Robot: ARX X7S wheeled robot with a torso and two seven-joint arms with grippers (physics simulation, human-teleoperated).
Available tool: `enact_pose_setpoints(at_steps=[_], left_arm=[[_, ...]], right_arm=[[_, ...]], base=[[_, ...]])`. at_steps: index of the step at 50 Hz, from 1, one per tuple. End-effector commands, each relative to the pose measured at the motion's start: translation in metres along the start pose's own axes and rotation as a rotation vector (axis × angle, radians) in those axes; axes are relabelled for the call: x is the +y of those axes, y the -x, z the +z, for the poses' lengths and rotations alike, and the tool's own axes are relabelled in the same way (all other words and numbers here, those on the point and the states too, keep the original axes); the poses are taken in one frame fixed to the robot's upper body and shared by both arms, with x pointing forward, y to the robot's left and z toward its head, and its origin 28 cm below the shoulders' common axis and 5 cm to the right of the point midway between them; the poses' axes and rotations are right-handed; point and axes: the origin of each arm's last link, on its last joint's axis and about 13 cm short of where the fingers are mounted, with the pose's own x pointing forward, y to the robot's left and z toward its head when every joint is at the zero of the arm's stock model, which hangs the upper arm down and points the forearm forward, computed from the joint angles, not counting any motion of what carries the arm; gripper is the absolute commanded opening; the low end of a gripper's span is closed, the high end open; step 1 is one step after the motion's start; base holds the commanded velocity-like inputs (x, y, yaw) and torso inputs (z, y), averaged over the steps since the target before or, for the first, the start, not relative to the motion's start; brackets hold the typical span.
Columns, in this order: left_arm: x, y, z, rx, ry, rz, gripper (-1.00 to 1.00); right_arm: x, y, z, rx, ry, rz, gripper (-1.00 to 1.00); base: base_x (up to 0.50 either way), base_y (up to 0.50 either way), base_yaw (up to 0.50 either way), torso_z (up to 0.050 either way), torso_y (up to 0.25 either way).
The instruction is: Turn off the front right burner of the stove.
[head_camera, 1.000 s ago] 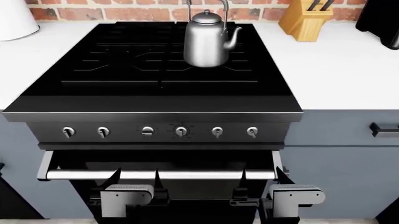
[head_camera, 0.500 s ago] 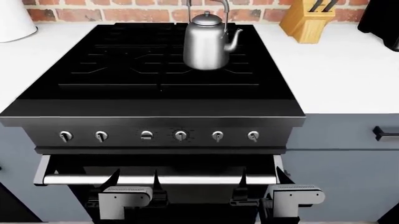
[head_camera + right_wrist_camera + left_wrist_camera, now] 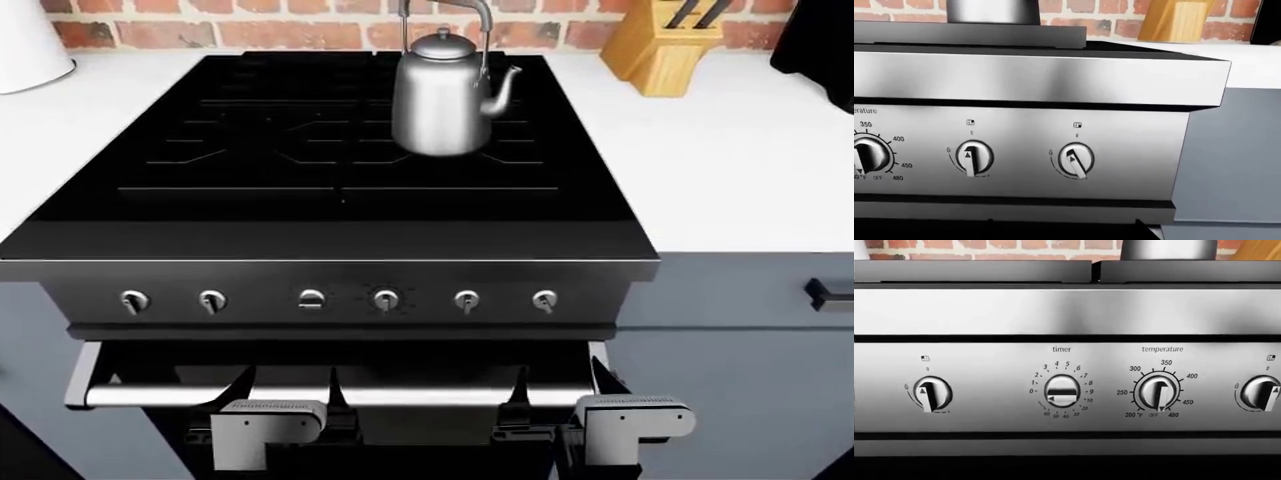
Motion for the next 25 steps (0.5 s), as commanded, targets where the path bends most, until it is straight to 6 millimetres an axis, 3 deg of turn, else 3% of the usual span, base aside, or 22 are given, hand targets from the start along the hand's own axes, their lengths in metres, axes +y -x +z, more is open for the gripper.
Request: enact_pose_setpoints(at_steps=[1, 12, 25], left_arm=[[0.000, 0.000, 0.000, 0.000, 0.000, 0.000, 1.00], [0.000, 0.001, 0.001, 0.002, 0.019, 0.012, 1.00], [0.000, 0.003, 0.006, -0.013, 0.044, 0.011, 1.00]], right_arm=[[0.000, 0.000, 0.000, 0.000, 0.001, 0.000, 1.00], [0.001, -0.001, 0.007, -0.039, 0.013, -0.034, 1.00], [-0.007, -0.019, 0.011, 0.025, 0.008, -0.012, 1.00]], base=[[0.05, 0.00, 0.00, 0.000, 0.000], [0.03, 0.00, 0.00, 0.000, 0.000], [0.00, 0.00, 0.00, 0.000, 0.000]])
